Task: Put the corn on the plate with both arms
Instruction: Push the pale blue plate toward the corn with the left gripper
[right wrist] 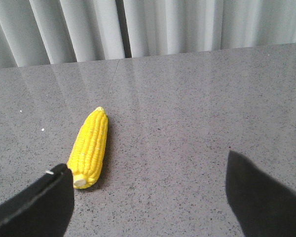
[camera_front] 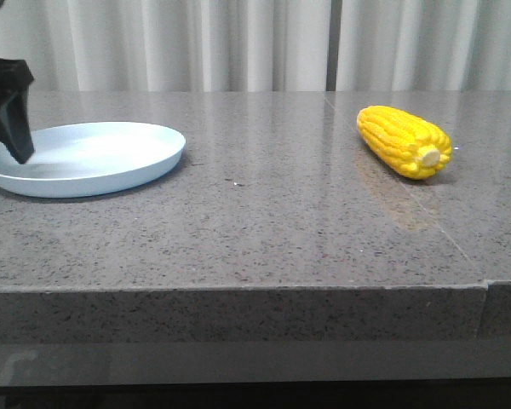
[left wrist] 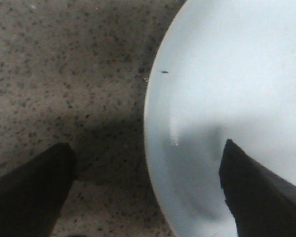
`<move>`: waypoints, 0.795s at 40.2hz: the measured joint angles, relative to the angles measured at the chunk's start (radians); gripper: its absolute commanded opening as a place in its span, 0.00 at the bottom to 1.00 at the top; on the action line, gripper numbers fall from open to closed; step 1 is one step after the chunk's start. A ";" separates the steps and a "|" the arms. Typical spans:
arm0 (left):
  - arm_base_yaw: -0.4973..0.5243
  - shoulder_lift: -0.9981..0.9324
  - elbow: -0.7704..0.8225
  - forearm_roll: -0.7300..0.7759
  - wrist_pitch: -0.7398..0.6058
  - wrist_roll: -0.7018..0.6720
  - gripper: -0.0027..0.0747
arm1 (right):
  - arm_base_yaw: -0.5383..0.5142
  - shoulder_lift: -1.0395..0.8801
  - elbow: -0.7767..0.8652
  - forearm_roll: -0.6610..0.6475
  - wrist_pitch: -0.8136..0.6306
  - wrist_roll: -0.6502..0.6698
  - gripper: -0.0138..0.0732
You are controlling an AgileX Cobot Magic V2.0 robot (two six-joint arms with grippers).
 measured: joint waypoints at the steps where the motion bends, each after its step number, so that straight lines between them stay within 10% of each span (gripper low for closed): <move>1: -0.005 0.005 -0.006 0.000 0.002 0.000 0.73 | 0.000 0.000 0.000 0.000 0.000 0.000 0.90; 15: -0.027 0.022 -0.022 0.004 -0.006 0.000 0.01 | 0.000 0.000 0.000 0.000 0.000 0.000 0.90; 32: -0.049 0.014 -0.121 -0.179 0.000 0.000 0.01 | 0.000 0.000 0.000 0.000 0.000 0.000 0.90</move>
